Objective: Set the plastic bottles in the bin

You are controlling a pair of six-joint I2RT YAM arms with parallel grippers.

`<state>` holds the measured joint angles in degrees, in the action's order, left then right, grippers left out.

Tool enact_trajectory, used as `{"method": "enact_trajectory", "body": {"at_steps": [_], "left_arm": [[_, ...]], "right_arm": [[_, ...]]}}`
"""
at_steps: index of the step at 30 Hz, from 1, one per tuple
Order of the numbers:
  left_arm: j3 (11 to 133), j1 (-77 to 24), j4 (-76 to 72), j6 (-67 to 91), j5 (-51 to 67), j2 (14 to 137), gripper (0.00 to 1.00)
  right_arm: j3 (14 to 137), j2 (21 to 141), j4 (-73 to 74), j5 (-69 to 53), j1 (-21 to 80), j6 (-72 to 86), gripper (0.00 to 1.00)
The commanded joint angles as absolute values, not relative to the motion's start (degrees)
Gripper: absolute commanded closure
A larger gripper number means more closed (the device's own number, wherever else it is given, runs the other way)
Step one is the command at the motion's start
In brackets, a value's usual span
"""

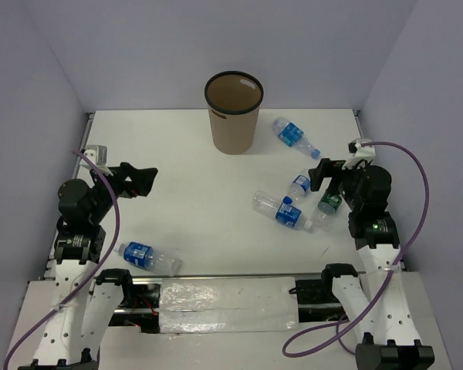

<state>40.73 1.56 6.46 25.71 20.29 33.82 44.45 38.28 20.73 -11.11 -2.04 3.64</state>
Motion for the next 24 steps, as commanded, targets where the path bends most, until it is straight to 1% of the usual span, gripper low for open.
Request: {"method": "enact_trajectory", "body": {"at_steps": [1,3,5,6,7,8,12,17,19,20,21,24], "left_arm": [[40.7,1.4,5.0,26.4,20.6,34.0,0.01],[40.7,1.2,5.1,27.2,18.9,34.4,0.00],[41.8,1.1,6.8,30.1,18.0,35.7,0.00],[42.4,1.1,7.7,32.8,17.7,37.0,0.00],[43.3,1.1,9.9,34.2,17.6,37.6,0.00],[43.9,1.2,11.1,35.9,17.2,38.1,0.01],[47.7,1.1,22.6,45.9,13.3,41.7,0.01],[51.9,0.5,43.5,53.7,7.4,44.1,0.01],[52.9,0.4,53.5,57.7,4.0,45.7,0.01],[53.1,0.4,56.0,58.9,0.9,46.1,0.02],[53.1,-1.2,60.8,61.1,0.4,46.9,0.03],[52.3,-2.2,66.4,64.5,-4.0,46.7,0.03]], "right_arm": [[45.4,36.8,19.5,-13.8,-2.5,4.0,0.00],[44.3,35.9,19.4,-16.0,-2.5,1.7,0.00],[43.7,34.9,20.2,-23.1,-2.3,-2.3,0.00],[42.9,34.6,21.7,-26.9,-2.4,-7.9,0.00],[42.5,33.9,22.8,-34.3,-2.3,-11.1,0.00],[42.4,33.8,24.1,-36.7,-2.2,-15.4,0.00],[44.6,34.6,30.1,-38.2,-0.4,-20.0,0.00],[46.8,37.2,35.2,-39.6,3.0,-24.1,0.00],[47.2,38.1,35.9,-39.6,4.2,-24.5,0.00],[47.5,38.2,35.9,-39.2,5.0,-24.1,0.00],[47.6,38.1,36.0,-38.9,5.4,-24.0,0.00],[47.2,37.0,35.5,-39.1,6.1,-23.7,0.00]]}}
